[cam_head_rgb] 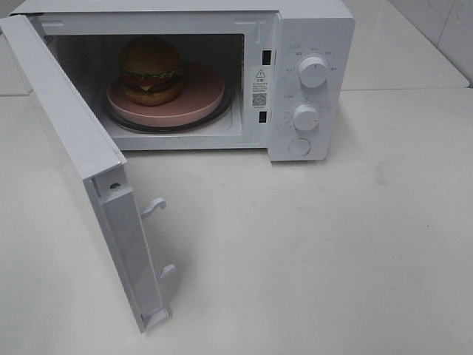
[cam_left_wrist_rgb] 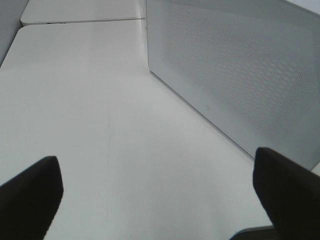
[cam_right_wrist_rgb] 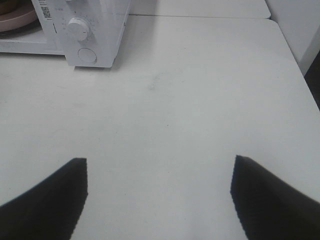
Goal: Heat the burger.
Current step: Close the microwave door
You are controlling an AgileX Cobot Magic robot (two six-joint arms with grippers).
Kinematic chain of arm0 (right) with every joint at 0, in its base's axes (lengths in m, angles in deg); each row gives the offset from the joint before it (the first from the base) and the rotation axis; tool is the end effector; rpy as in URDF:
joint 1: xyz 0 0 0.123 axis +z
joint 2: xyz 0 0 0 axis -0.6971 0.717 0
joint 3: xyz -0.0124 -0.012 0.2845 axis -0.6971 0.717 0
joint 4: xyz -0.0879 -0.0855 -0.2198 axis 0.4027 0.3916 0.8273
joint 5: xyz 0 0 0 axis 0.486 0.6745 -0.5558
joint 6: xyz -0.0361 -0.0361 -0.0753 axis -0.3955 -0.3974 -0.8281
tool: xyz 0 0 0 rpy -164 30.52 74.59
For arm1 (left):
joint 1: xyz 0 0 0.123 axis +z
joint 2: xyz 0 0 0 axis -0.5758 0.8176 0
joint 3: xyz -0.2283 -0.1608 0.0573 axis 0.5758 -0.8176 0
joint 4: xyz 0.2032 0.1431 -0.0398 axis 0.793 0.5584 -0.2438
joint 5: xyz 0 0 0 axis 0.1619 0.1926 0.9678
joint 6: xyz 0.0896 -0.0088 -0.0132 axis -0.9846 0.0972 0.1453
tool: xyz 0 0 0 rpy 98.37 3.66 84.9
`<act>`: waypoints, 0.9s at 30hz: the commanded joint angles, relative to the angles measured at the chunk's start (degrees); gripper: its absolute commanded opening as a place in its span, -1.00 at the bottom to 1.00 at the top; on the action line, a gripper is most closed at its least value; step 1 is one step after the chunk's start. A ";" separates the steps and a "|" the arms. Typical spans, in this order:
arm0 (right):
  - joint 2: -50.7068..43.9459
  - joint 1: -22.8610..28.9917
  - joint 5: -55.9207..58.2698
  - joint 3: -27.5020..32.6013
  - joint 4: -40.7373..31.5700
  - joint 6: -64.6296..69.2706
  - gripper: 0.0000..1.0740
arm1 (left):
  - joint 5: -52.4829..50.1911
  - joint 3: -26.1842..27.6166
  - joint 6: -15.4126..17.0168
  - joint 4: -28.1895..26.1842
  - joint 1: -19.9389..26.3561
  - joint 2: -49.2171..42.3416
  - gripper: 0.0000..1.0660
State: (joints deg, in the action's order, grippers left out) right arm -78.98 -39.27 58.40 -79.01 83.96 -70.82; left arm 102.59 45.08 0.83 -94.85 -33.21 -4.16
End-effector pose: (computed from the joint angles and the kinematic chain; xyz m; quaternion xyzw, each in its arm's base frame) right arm -0.0032 -0.0034 0.2811 -0.0236 0.8384 0.0114 0.5444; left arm -0.0094 -0.0123 0.2814 0.0456 0.8495 -0.0313 0.5247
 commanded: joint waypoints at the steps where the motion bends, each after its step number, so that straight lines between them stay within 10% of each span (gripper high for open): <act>1: -1.55 -0.23 -0.80 0.17 -0.06 -0.11 0.42 | -0.80 -0.11 0.06 -0.06 -0.23 -0.23 0.81; 27: -1.55 -0.23 -0.80 0.17 -0.06 -0.11 0.42 | -0.80 -0.11 0.06 0.06 -0.23 -0.23 0.81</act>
State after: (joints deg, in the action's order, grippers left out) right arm -78.98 -39.27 58.40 -79.01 83.96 -70.82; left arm 102.59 45.08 0.83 -94.85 -33.21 -4.16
